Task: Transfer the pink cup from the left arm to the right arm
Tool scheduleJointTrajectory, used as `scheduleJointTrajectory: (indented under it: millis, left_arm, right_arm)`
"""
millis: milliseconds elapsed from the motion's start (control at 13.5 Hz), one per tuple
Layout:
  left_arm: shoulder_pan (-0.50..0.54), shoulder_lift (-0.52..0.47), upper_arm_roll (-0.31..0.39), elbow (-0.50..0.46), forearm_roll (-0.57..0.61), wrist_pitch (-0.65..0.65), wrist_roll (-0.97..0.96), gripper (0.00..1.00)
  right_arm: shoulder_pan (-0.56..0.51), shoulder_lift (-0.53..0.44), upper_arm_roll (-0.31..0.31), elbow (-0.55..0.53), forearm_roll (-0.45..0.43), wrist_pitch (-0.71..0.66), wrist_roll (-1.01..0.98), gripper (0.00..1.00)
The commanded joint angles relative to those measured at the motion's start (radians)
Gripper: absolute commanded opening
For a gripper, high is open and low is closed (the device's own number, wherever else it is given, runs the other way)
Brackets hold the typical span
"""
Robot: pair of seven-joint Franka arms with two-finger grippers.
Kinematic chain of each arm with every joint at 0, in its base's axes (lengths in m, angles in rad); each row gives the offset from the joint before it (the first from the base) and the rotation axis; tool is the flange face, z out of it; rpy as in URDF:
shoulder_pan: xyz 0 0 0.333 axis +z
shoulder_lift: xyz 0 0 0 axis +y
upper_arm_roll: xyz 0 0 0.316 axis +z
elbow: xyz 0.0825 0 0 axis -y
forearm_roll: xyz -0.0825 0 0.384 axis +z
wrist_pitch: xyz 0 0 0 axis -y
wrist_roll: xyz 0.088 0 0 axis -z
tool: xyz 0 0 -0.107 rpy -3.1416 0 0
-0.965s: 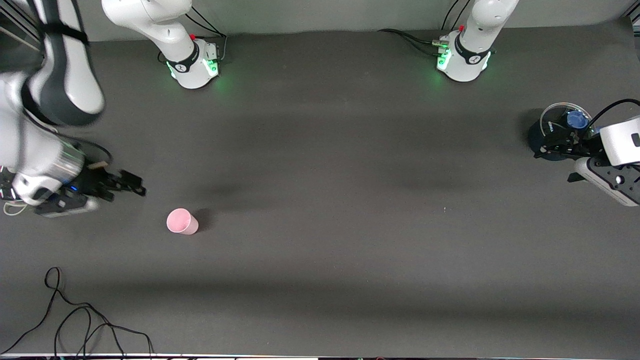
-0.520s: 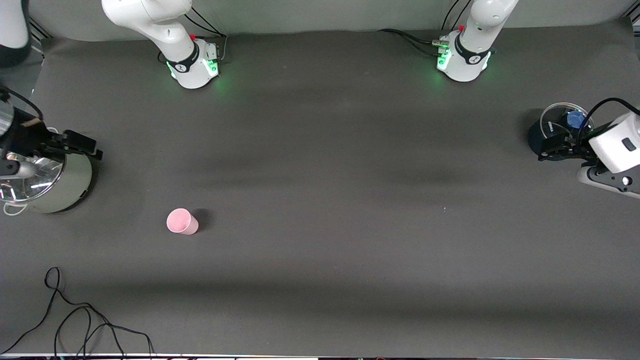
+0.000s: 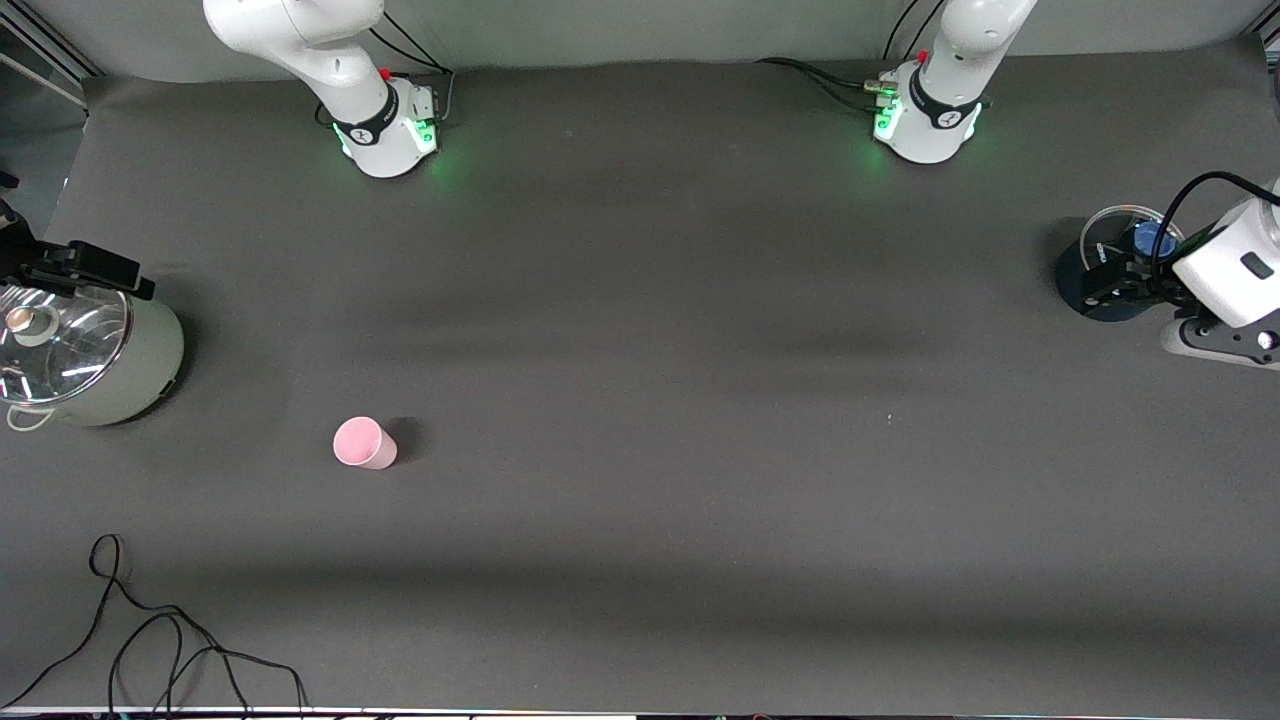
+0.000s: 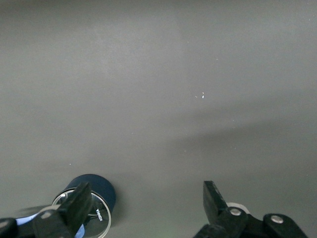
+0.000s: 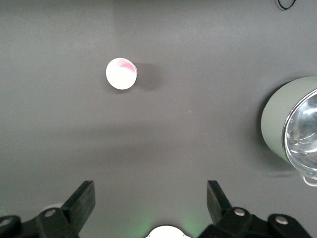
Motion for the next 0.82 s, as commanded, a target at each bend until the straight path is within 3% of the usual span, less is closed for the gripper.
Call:
scheduleJointTrajectory:
  millis: [0,223,445,594,668,742]
  left_arm:
    - [-0.068,-0.023,0.056,-0.002,-0.006,0.001,-0.026,1.00]
    - [-0.303,-0.107,0.348,-0.012,-0.097,0.009,-0.021,1.00]
    - [-0.647,-0.142,0.701,-0.043,-0.125,0.022,-0.006,1.00]
    - [-0.916,-0.142,0.962,-0.043,-0.125,0.018,-0.006,1.00]
    - [-1.017,-0.142,1.057,-0.043,-0.125,0.018,-0.006,1.00]
    - [-1.067,-0.142,1.102,-0.043,-0.127,0.024,-0.005,1.00]
  right_arm:
    - [0.009,0.023,0.005,0.038,-0.015,-0.022,0.017,1.00]
    - [0.000,0.022,0.013,0.030,-0.012,-0.022,0.017,1.00]
    - [-0.103,0.018,0.147,0.030,-0.023,-0.007,0.018,1.00]
    - [-0.103,0.023,0.154,0.033,-0.041,0.013,0.020,1.00]
    - [-0.105,0.023,0.154,0.034,-0.041,0.013,0.020,1.00]
    - [-0.103,0.023,0.154,0.036,-0.038,0.013,0.020,1.00]
